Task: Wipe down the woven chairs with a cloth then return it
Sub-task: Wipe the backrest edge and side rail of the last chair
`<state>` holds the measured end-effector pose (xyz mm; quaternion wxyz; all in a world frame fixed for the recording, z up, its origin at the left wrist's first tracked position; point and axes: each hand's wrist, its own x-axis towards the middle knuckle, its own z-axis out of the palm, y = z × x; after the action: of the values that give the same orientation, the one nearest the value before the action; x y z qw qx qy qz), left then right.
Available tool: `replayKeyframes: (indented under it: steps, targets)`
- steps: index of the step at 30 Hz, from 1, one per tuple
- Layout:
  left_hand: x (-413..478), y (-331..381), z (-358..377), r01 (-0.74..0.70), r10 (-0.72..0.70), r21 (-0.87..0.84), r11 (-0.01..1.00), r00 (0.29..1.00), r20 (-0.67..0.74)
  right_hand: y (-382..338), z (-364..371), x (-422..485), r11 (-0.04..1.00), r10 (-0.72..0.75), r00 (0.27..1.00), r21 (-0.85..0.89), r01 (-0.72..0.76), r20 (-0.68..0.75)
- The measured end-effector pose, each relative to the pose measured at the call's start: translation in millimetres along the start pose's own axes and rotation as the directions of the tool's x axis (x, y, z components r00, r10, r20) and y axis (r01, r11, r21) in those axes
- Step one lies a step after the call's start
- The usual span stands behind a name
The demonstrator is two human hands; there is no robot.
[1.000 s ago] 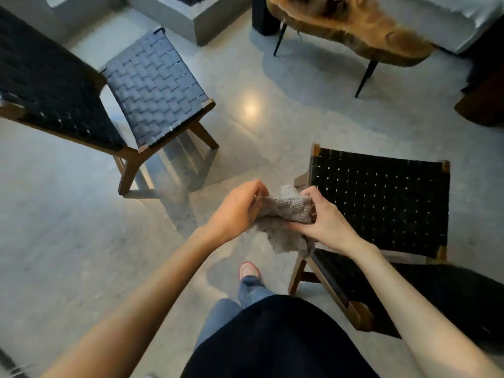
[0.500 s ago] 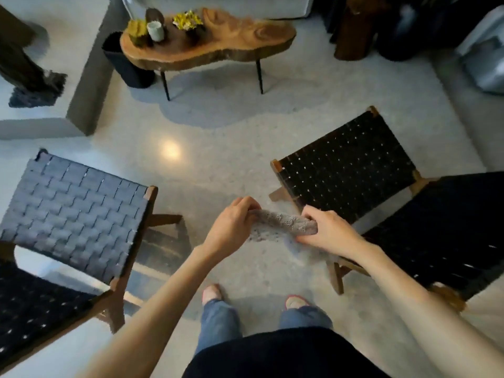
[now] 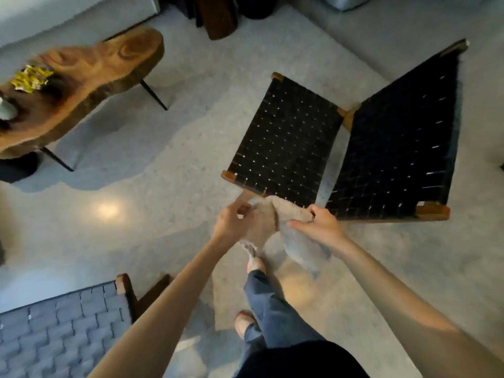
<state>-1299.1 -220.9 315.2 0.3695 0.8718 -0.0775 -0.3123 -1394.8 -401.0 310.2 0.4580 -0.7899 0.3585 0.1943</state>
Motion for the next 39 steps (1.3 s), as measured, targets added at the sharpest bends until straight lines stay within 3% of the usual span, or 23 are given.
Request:
replayKeyframes:
  steps: [4, 8, 10, 12, 14, 17, 20, 23, 27, 30, 33, 39]
  targets:
    - [41.1, 15.5, 5.5, -0.032, 0.039, -0.069, 0.997, 0.995, 0.095, -11.6, 7.1, 28.8, 0.898, 0.117, 0.992, 0.422, -0.124, 0.041]
    - [68.2, 30.1, 13.3, -0.107, 0.099, 0.033, 0.994, 0.978, 0.186, -13.9, 15.0, 46.4, 0.614, 0.173, 0.979, 0.765, -0.195, 0.111]
    - [75.7, 39.6, 20.3, -0.180, 0.163, 0.032, 0.983, 0.941, 0.296, -13.9, 15.8, 51.1, 0.497, 0.209, 0.972, 0.844, -0.203, 0.110]
    - [80.4, 49.7, 27.4, -0.202, 0.172, 0.030, 0.979, 0.893, 0.416, -10.6, 14.8, 51.7, 0.455, 0.222, 0.973, 0.875, -0.166, 0.069]
    - [83.9, 60.5, 33.4, -0.217, 0.160, 0.056, 0.975, 0.850, 0.503, -5.4, 11.3, 48.3, 0.437, 0.231, 0.973, 0.891, -0.119, 0.017]
    - [91.8, 74.4, 41.7, -0.135, 0.139, -0.051, 0.989, 0.795, 0.590, 3.5, 9.2, 44.5, 0.469, 0.294, 0.948, 0.883, -0.034, -0.120]
    - [97.6, 87.0, 48.9, -0.064, 0.108, -0.089, 0.994, 0.738, 0.666, 9.9, 11.1, 41.1, 0.424, 0.478, 0.838, 0.904, 0.044, -0.265]
    - [108.3, 88.3, 56.1, -0.194, 0.148, 0.008, 0.981, 0.773, 0.617, 16.6, 17.9, 30.4, 0.324, 0.652, 0.693, 0.939, 0.111, -0.307]
    - [115.3, 108.8, 65.4, -0.277, 0.172, 0.049, 0.960, 0.715, 0.678, 35.2, 28.6, 3.9, 0.338, 0.785, 0.487, 0.923, 0.182, -0.383]
    - [113.7, 134.0, 82.2, -0.372, 0.213, 0.045, 0.927, 0.622, 0.753, 51.8, 17.5, -15.4, 0.341, 0.829, 0.348, 0.889, 0.304, -0.437]
    - [104.4, 156.7, 109.0, -0.462, 0.239, 0.042, 0.886, 0.532, 0.812, 69.7, -5.6, -25.6, 0.356, 0.836, 0.263, 0.841, 0.408, -0.481]
    - [92.4, 186.7, 179.6, -0.473, 0.262, -0.023, 0.881, 0.446, 0.856, 119.4, -75.2, 5.6, 0.524, 0.770, 0.119, 0.728, 0.442, -0.626]
